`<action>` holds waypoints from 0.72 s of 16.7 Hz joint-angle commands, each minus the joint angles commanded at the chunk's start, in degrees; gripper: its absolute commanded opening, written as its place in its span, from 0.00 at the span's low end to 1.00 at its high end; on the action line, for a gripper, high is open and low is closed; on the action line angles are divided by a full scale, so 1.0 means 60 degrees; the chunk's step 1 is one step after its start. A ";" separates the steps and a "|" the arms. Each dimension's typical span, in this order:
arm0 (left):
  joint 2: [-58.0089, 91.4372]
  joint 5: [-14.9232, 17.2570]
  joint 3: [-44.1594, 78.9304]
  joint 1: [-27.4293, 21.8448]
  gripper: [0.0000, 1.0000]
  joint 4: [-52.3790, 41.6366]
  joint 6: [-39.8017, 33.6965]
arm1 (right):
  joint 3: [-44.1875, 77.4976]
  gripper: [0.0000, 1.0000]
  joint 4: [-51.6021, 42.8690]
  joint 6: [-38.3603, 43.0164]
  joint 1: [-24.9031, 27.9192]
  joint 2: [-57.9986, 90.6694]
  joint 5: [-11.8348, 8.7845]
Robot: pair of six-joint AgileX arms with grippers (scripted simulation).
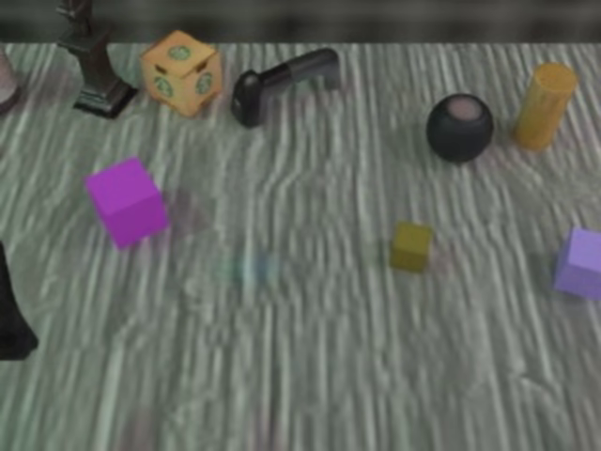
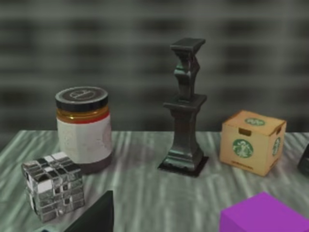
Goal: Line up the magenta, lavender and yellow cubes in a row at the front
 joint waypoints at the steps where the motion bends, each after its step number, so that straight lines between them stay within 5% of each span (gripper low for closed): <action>1: 0.0000 0.0000 0.0000 0.0000 1.00 0.0000 0.0000 | 0.0000 1.00 0.0000 0.0000 0.0000 0.0000 0.0000; 6: 0.0000 0.0000 0.0000 0.0000 1.00 0.0000 0.0000 | 0.0981 1.00 -0.0640 -0.0432 0.0310 0.0983 -0.0038; 12: 0.0000 0.0000 0.0000 0.0000 1.00 0.0000 0.0000 | 0.5041 1.00 -0.3127 -0.2064 0.1318 0.5449 -0.0023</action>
